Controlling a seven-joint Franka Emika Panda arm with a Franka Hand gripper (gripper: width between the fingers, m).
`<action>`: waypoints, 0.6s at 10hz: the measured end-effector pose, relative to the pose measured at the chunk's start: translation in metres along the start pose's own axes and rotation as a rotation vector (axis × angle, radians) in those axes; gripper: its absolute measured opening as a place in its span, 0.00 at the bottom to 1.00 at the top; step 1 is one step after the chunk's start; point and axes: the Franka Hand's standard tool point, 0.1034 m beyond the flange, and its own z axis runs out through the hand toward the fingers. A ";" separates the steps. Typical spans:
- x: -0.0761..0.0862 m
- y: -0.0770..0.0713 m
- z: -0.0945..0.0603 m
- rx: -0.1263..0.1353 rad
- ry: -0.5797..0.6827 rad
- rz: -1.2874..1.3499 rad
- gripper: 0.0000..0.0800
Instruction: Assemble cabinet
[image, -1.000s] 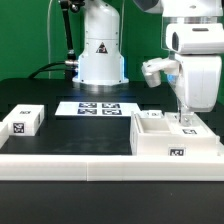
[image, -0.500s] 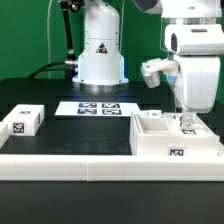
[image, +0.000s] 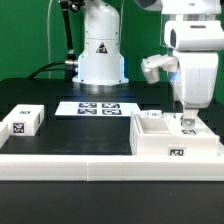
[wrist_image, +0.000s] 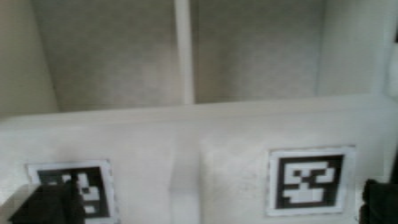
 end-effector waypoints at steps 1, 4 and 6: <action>-0.002 -0.008 -0.008 -0.003 -0.007 0.002 1.00; -0.013 -0.044 -0.032 -0.026 -0.027 -0.001 1.00; -0.019 -0.067 -0.027 -0.007 -0.036 0.001 1.00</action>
Offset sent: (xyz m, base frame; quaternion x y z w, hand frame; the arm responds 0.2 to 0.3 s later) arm -0.0638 -0.0028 0.0342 -0.0188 0.0146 0.0241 0.9994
